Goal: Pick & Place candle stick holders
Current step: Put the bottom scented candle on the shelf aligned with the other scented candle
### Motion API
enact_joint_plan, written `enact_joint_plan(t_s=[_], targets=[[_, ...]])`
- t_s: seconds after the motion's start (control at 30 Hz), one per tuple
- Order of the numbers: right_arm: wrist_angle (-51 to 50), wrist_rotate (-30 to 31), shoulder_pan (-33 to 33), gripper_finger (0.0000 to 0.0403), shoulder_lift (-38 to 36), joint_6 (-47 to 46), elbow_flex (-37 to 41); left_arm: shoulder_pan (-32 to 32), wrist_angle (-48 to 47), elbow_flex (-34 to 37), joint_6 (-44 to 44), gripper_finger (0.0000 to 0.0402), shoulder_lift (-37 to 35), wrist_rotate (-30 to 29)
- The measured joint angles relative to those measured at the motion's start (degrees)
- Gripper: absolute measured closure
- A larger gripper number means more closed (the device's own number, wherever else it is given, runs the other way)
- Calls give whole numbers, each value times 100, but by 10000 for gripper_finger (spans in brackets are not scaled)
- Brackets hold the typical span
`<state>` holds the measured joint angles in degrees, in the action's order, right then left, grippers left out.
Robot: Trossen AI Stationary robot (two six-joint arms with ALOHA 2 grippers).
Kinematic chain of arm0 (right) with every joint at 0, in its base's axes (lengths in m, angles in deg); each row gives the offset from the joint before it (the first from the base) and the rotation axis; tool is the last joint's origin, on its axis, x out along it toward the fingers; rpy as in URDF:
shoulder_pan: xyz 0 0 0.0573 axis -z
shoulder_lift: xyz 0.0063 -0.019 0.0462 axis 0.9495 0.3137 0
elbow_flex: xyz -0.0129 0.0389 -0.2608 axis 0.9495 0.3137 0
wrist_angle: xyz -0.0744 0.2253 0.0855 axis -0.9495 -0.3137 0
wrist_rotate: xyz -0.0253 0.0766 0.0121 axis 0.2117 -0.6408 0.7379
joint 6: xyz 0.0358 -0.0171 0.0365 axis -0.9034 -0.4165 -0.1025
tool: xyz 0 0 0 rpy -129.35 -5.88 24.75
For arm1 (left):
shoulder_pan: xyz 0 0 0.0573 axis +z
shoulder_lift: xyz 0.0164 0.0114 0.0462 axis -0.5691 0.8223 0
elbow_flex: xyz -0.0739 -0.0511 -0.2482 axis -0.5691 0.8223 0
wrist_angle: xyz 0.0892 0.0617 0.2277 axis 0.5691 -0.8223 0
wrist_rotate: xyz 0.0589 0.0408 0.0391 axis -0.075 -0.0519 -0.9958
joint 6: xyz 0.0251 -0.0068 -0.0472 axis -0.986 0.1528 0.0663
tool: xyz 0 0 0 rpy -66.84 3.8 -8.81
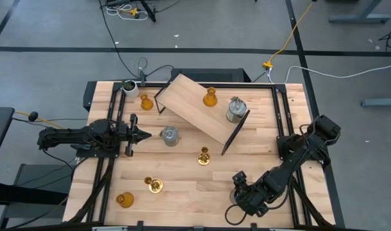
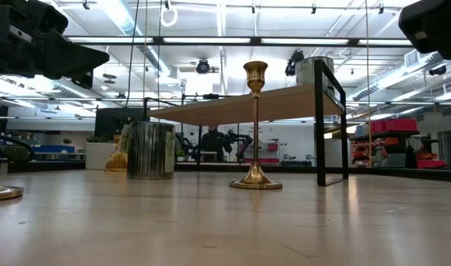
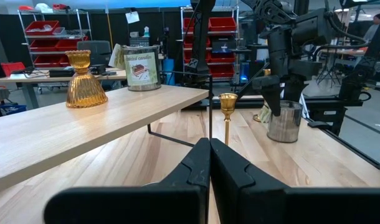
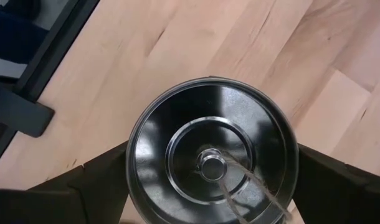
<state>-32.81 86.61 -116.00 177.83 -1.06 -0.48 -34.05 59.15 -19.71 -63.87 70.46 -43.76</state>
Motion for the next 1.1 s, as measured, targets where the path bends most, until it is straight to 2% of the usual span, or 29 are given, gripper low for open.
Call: enact_joint_plan(t_s=[0.17, 0.5, 0.8, 1.1], targets=[[-188, -31, 11, 36, -51, -64, -209, -1, 0, 0, 0, 390, 0, 0], [-920, -336, 204, 36, -52, -194, -1195, 0, 0, 0, 0, 390, 0, 1], [-1559, -342, 427, 36, -52, -471, -2181, 0, 0, -1, 0, 390, 0, 0], [-2038, -333, 767, 36, -54, -484, -2839, -1, 0, -1, 0, 390, 0, 1]])
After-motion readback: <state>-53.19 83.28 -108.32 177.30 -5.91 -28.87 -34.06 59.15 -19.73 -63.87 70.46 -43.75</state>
